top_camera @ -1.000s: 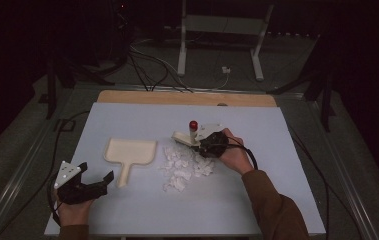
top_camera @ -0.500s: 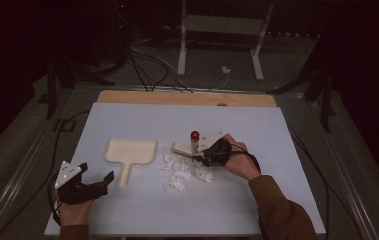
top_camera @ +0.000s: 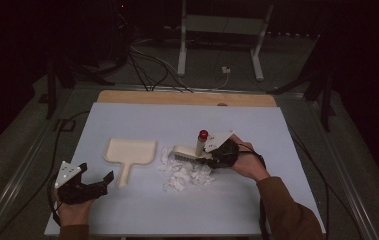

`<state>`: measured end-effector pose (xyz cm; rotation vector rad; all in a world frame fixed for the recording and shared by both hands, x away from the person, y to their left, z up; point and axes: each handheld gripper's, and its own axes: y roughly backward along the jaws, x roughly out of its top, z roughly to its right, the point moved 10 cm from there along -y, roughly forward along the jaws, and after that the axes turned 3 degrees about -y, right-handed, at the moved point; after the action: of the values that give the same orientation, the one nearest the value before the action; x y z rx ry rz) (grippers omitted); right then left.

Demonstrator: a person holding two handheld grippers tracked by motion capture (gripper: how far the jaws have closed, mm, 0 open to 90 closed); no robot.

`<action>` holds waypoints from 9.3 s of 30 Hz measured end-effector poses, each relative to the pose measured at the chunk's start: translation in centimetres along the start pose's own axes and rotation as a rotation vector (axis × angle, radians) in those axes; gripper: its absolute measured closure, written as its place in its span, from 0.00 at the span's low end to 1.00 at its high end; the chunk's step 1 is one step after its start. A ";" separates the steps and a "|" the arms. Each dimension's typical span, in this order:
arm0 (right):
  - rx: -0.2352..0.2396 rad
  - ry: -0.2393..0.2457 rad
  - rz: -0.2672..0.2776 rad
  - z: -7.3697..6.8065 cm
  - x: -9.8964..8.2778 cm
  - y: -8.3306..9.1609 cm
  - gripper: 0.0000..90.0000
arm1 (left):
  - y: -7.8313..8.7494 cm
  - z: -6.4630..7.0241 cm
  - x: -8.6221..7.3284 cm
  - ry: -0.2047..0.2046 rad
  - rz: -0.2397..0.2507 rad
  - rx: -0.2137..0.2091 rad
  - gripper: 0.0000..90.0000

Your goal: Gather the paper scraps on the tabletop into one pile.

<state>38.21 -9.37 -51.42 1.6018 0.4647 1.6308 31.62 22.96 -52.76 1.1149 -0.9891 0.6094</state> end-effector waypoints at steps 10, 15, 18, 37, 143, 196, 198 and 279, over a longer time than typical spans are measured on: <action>-0.003 -0.044 0.097 0.6 0.9 2.6 0.75 | -0.1 0.1 -0.1 0.000 -0.004 0.000 0.01; -0.037 -0.078 0.116 1.5 1.0 3.3 0.75 | -0.1 0.1 -0.1 0.000 -0.007 -0.001 0.01; -0.070 -0.092 0.108 2.2 1.0 3.4 0.75 | -0.1 0.1 -0.1 -0.001 -0.008 0.000 0.01; -0.140 -0.117 0.081 4.7 3.6 0.1 0.75 | 0.0 -0.1 0.0 0.003 -0.001 0.002 0.01; -0.062 -0.180 0.130 3.6 4.5 0.8 0.75 | -0.1 -0.4 -0.3 0.024 -0.007 0.004 0.01; 0.039 -0.745 0.019 -5.9 3.0 -5.0 0.75 | 0.0 -0.4 -0.5 0.033 -0.010 0.002 0.01; 0.010 -0.764 0.018 -5.3 2.6 -4.9 0.75 | -0.1 -0.4 -0.4 0.032 -0.010 0.000 0.01; -0.239 -0.111 -0.011 7.6 4.0 -2.9 0.75 | -0.1 -0.7 -0.6 0.060 -0.012 -0.004 0.01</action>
<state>46.72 -6.63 -49.83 1.4975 0.2109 1.5179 31.68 23.63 -53.47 1.0921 -0.9314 0.6275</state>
